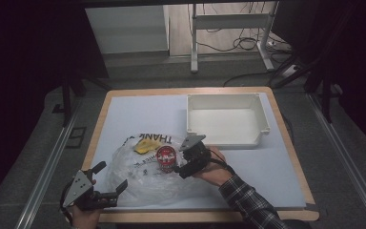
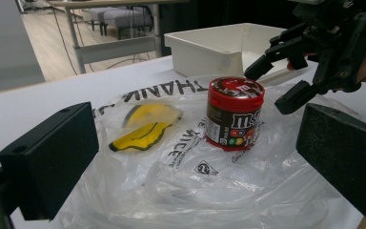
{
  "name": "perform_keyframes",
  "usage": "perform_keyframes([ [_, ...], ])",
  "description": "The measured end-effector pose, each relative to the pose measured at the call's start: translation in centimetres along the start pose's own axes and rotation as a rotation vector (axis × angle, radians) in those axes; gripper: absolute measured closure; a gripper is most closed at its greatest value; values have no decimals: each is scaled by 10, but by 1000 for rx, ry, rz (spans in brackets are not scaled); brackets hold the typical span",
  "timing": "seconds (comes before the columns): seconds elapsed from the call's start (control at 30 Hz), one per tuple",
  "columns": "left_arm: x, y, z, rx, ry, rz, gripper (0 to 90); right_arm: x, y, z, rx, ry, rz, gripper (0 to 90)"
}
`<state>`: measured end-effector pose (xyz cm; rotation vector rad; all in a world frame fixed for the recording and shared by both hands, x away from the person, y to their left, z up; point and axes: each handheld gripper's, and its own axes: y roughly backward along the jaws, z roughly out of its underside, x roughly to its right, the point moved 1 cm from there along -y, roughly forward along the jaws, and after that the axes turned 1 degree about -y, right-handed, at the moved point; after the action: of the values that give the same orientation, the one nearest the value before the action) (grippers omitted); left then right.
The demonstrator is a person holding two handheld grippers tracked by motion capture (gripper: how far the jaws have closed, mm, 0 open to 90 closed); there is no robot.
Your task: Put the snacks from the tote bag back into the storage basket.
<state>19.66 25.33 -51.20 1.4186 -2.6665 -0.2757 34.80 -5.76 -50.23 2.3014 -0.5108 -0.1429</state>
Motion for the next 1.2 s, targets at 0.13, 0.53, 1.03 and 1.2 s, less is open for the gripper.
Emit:
perform_keyframes([
  [0.13, 0, 0, 0, -1, -1, 0, 4, -1, -5, -3, -6, 1, -4, 121],
  [0.53, 0, 0, 0, -4, -3, 2, 4, -6, -28, -13, -46, 21, -14, 147],
  [1.03, 0, 0, 0, -5, -4, 3, 4, -11, -48, -18, -51, 35, -5, 209],
  [1.2, 0, 0, 0, -6, -4, 4, 4, -12, -50, -18, -50, 35, -7, 239],
])
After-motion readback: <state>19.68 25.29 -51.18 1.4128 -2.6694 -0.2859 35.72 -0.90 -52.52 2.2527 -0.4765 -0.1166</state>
